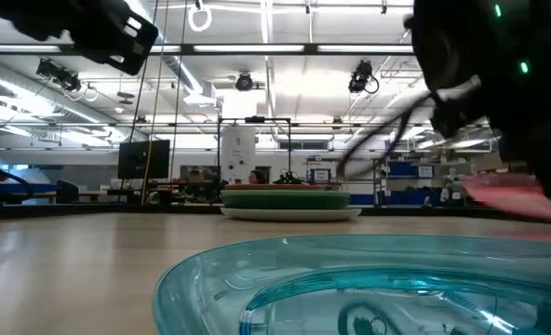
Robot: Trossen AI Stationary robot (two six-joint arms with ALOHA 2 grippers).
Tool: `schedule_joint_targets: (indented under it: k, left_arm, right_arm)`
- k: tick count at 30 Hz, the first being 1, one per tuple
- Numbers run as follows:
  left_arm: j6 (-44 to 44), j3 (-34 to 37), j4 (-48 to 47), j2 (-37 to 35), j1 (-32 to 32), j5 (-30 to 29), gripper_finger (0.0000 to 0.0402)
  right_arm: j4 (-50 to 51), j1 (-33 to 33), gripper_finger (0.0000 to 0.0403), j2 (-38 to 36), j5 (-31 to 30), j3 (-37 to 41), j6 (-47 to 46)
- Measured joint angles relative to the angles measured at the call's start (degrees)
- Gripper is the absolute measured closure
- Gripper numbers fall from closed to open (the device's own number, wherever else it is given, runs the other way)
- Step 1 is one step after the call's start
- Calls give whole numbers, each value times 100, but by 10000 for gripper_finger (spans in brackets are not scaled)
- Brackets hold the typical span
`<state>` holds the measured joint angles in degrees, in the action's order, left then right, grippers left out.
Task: Stack plastic plates
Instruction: Stack the pink transparent plate on top of the orange plate
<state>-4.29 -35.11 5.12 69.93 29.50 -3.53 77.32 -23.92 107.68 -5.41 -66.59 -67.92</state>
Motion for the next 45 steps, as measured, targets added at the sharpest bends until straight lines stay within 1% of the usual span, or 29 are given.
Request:
schedule_joint_targets:
  k: [3, 5, 7, 9, 11, 12, 14, 16, 18, 22, 24, 25, 28, 32, 35, 38, 42, 45]
  left_arm:
    - [46, -1, -807, -585, -426, -4, 242]
    - [46, -2, -1241, -903, -748, 0, 242]
    - [43, -2, -1619, -1138, -1060, -18, 242]
    - [42, -1, -1858, -1333, -1317, -131, 242]
    - [48, 0, -1992, -1479, -1523, -181, 242]
    - [48, -2, -2081, -1547, -1612, -182, 242]
    - [43, -1, -2192, -1676, -1722, -192, 242]
    - [5, -2, -2366, -1798, -1745, -201, 242]
    - [-180, -2, -2532, -1841, -1737, -192, 242]
    - [-590, -2, -2934, -1812, -1640, -238, 242]
    - [-713, 12, -2995, -1774, -1543, -359, 242]
    - [-738, 71, -2873, -1782, -1481, -386, 242]
    - [-711, 453, -1857, -1783, -1326, -391, 242]
    - [-570, 1283, 95, -1711, -1187, -392, 242]
    - [-550, 1814, 1107, -1568, -1201, -486, 242]
    - [-698, 2082, 1720, -1386, -1207, -708, 242]
    - [-1247, 2145, 1938, -1011, -1199, -825, 234]
    - [-1766, 2145, 2067, -633, -1181, -823, 214]
  right_arm:
    - [585, 80, 398, -235, -749, -406, 827]
    - [920, 182, 399, -291, -1412, -690, 1613]
    - [1014, 341, 399, -291, -2053, -957, 2601]
    - [903, 543, 400, -282, -2612, -1179, 3981]
    - [474, 785, 400, -249, -3002, -1307, 5592]
    - [152, 923, 400, -234, -3118, -1333, 6394]
    - [-618, 1236, 400, -234, -3255, -1352, 7711]
    - [-1466, 1612, 400, -234, -3216, -1355, 8646]
    - [-2160, 1979, 400, -234, -3112, -1355, 9314]
    - [-3207, 2643, 400, -234, -3080, -1357, 10390]
    - [-3569, 2911, 400, -207, -2964, -1363, 10952]
    - [-3693, 3023, 400, -193, -2835, -1364, 11250]
    - [-4118, 3261, 400, -112, -2358, -1335, 12003]
    - [-4534, 3420, 399, 65, -2298, -1330, 12684]
    - [-4601, 3522, 399, 244, -2326, -1329, 12977]
    - [-4635, 3601, 399, 412, -2342, -1328, 13088]
    - [-4839, 3718, 398, 590, -2444, -1323, 12980]
    - [-5165, 3840, 395, 645, -2340, -1338, 12942]
